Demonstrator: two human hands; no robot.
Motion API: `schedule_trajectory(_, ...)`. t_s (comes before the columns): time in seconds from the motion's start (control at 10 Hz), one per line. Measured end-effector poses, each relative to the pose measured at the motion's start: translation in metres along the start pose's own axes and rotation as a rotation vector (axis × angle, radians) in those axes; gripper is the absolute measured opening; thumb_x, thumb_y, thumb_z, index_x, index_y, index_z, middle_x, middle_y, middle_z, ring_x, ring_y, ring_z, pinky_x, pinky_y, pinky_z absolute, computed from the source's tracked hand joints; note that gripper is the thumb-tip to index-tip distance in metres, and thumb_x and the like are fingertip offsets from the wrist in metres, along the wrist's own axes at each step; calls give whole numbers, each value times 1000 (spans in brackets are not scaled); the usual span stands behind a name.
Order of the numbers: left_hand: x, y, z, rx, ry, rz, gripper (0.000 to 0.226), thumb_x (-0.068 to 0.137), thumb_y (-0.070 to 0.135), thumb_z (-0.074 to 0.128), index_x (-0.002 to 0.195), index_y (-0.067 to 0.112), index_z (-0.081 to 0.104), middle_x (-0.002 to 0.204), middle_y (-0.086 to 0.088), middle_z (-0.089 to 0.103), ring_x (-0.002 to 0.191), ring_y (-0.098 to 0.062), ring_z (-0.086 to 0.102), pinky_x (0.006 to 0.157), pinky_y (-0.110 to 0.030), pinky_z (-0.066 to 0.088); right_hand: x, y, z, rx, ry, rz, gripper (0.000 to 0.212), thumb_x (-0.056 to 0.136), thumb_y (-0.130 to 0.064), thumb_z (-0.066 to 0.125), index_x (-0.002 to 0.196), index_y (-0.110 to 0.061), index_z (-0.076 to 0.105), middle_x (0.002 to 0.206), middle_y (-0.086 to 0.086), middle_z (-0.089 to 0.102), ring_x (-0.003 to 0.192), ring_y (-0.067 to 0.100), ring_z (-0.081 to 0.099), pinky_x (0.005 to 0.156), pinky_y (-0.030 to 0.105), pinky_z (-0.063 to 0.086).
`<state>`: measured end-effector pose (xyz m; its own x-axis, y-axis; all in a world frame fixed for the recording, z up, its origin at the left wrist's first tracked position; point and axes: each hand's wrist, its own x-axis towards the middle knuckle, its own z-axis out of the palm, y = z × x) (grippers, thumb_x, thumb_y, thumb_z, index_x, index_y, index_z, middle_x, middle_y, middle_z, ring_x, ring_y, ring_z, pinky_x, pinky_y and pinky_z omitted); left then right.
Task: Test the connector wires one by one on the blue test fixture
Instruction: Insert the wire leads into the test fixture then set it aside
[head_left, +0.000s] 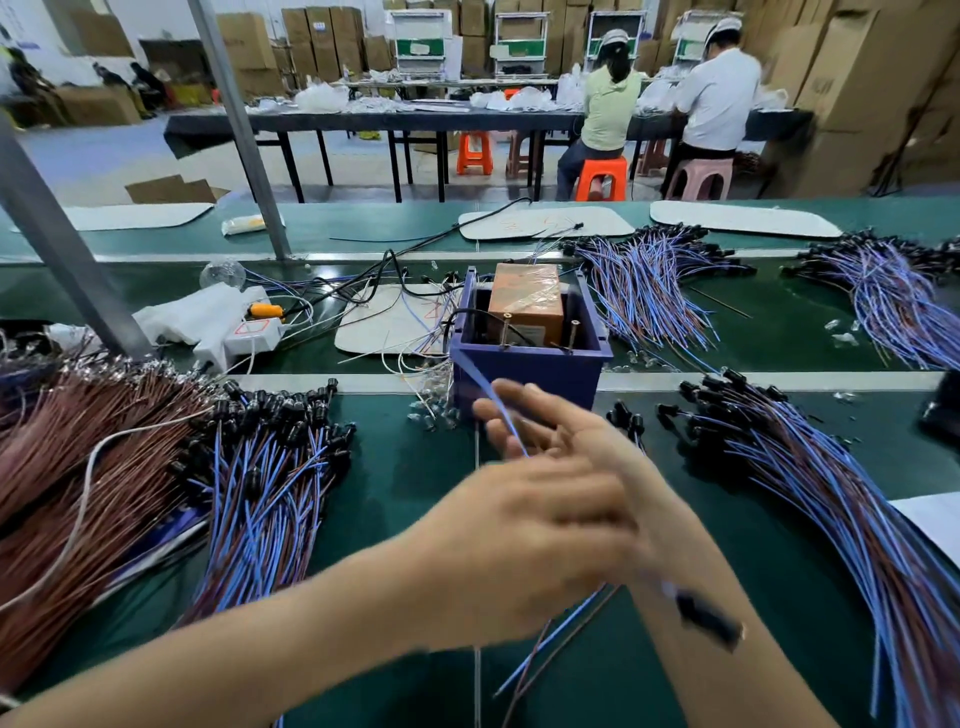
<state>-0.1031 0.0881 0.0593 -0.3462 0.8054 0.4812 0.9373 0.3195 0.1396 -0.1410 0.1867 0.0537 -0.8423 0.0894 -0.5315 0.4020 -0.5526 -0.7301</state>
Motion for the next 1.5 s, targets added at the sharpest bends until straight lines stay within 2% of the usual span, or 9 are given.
schedule_trajectory(0.1, -25, 4, 20, -31, -174, 170, 21, 94, 13, 52, 98, 18, 72, 92, 1, 64, 80, -20, 55, 74, -29, 43, 18, -18, -27, 103, -286, -73, 11, 102, -21, 38, 101, -18, 50, 77, 15, 73, 34, 11, 47, 29, 14, 29)
schedule_trajectory(0.3, -41, -20, 43, -124, -181, 57, 22, 82, 2, 60, 96, 12, 73, 98, -4, 64, 92, -21, 56, 85, -33, 45, 33, -24, -27, 137, -96, -414, 41, 103, -38, 34, 96, -12, 65, 45, -7, 38, 32, 4, 19, 32, 15, 15)
schedule_trajectory(0.5, 7, -45, 4, -419, 507, -537, 33, 87, 16, 60, 120, 17, 62, 107, 4, 68, 79, -9, 63, 72, -17, 51, 24, -17, -16, 51, -64, -630, 47, 99, -43, 39, 75, -14, 68, 46, -7, 26, 34, 4, 22, 35, 13, 19)
schedule_trajectory(0.6, 37, -53, -18, -661, 543, -694, 39, 92, 20, 61, 130, 13, 55, 105, 2, 70, 57, -6, 59, 51, -11, 43, 19, -9, -11, -121, -87, -806, 47, 94, -46, 44, 65, -19, 69, 49, -6, 27, 43, 10, 22, 43, 24, 16)
schedule_trajectory(0.7, 55, -55, -31, -929, 586, -713, 14, 96, 14, 53, 106, 13, 63, 91, -12, 72, 44, -7, 51, 39, -15, 36, 11, -7, -8, -367, -73, -957, 43, 94, -42, 45, 57, -24, 59, 50, -12, 29, 53, 10, 21, 51, 29, 17)
schedule_trajectory(1.0, 59, -52, -60, -1241, 732, -179, 24, 98, 8, 40, 99, 5, 64, 82, -2, 70, 65, -7, 57, 63, -15, 48, -22, -68, -14, -755, 86, -1620, 16, 94, -15, 57, 96, -9, 72, 82, -3, 58, 70, 0, 50, 66, 9, 35)
schedule_trajectory(1.1, 57, -52, -55, -1054, 696, -124, 21, 98, 8, 42, 96, 7, 63, 90, -4, 70, 71, -9, 58, 68, -19, 48, -12, -71, -20, -774, 28, -1625, 14, 93, -10, 58, 97, -9, 71, 86, -5, 60, 80, -1, 54, 75, 11, 40)
schedule_trajectory(1.3, 30, -65, -7, -997, 399, -489, 18, 93, 0, 45, 95, 8, 61, 82, -7, 67, 62, -9, 59, 63, -18, 51, 19, -26, -59, -948, -305, -860, 31, 87, 5, 60, 84, -26, 64, 80, 4, 71, 76, 10, 64, 77, 26, 50)
schedule_trajectory(1.5, 19, -79, 32, -901, 60, -733, 26, 97, -4, 44, 82, 10, 60, 77, -12, 65, 56, -7, 59, 58, -17, 52, 34, -13, -55, -480, -324, -744, 30, 92, 1, 56, 104, -23, 69, 90, 1, 74, 77, 15, 65, 72, 25, 55)
